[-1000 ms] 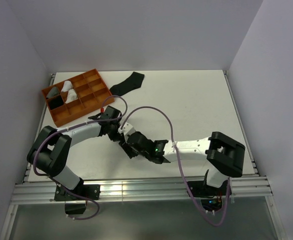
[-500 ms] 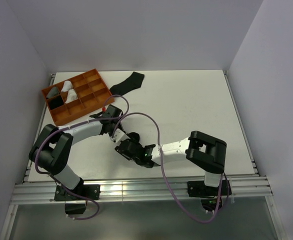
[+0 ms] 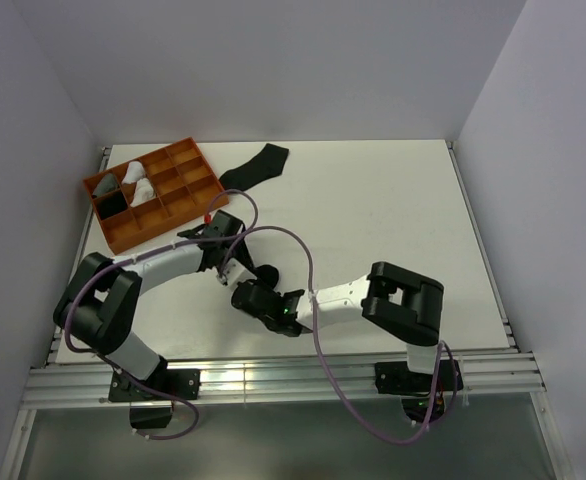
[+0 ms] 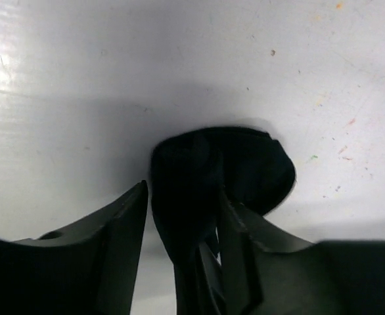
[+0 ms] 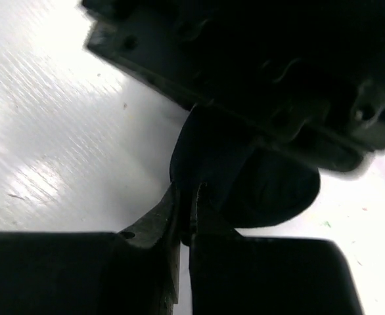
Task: Roll the socks
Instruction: Roll the sock at the center of the board.
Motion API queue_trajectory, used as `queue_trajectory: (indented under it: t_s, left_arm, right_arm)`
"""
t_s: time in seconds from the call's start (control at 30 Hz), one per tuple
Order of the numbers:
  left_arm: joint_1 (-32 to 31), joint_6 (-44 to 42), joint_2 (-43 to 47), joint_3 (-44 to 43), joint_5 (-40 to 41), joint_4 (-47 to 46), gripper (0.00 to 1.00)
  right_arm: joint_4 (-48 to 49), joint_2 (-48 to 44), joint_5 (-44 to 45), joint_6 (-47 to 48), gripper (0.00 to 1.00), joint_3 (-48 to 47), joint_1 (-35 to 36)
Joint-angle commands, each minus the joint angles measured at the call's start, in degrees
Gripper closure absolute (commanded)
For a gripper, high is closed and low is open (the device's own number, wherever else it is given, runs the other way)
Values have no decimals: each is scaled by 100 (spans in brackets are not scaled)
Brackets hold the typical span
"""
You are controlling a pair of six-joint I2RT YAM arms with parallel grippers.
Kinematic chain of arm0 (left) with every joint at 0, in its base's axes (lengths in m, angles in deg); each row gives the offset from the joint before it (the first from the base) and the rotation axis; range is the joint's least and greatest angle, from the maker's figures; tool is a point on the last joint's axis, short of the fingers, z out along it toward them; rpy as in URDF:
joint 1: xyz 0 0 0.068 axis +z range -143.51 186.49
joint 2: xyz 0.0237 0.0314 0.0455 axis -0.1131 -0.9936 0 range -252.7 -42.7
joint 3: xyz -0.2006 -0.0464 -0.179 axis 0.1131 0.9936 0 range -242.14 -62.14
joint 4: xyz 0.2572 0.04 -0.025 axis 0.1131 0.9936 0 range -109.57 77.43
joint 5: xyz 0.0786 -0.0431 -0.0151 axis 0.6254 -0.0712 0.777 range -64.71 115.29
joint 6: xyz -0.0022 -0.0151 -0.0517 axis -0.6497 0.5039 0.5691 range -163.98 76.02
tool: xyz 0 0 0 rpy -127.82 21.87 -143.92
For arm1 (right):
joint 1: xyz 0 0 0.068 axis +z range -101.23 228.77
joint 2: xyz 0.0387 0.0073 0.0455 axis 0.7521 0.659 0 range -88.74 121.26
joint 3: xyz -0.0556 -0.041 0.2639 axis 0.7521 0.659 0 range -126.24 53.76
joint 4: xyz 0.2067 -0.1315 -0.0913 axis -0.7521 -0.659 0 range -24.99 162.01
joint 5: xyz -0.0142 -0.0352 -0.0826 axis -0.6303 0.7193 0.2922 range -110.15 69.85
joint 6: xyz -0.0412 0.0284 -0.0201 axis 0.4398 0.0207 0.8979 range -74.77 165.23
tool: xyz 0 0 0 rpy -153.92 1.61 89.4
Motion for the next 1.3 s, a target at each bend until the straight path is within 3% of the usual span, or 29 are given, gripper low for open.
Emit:
queue_trajectory:
  t_s: [0.0,0.1,0.2,0.53,0.7,0.8,1.27]
  left_arm:
    - [-77,-32,494,110,100,39,48]
    - [-51,11,784,145,171,-48,34]
    - [2,204,1109,295,241,-197,29]
    - [380,1152,2287,1243,311,-584,26]
    - [389,1435,2613,1947,206,-1296,26]
    - [380,1602,2517,2263,-57,-1804,28]
    - [169,1629,1718,2352,39,-1912,45]
  right_arm:
    - [67,-177,-914,-460,100,145,-217]
    - [207,-519,-2056,-741,100,400,-594]
    - [409,-774,-3250,-970,100,671,-981]
    - [1130,-635,-5494,-1832,100,980,-1975]
    - [1797,-302,-6907,-2508,100,1059,-2537]
    - [2000,-38,-7235,-2833,100,1042,-2739]
    - [2361,587,-7614,-3634,100,1007,-3127]
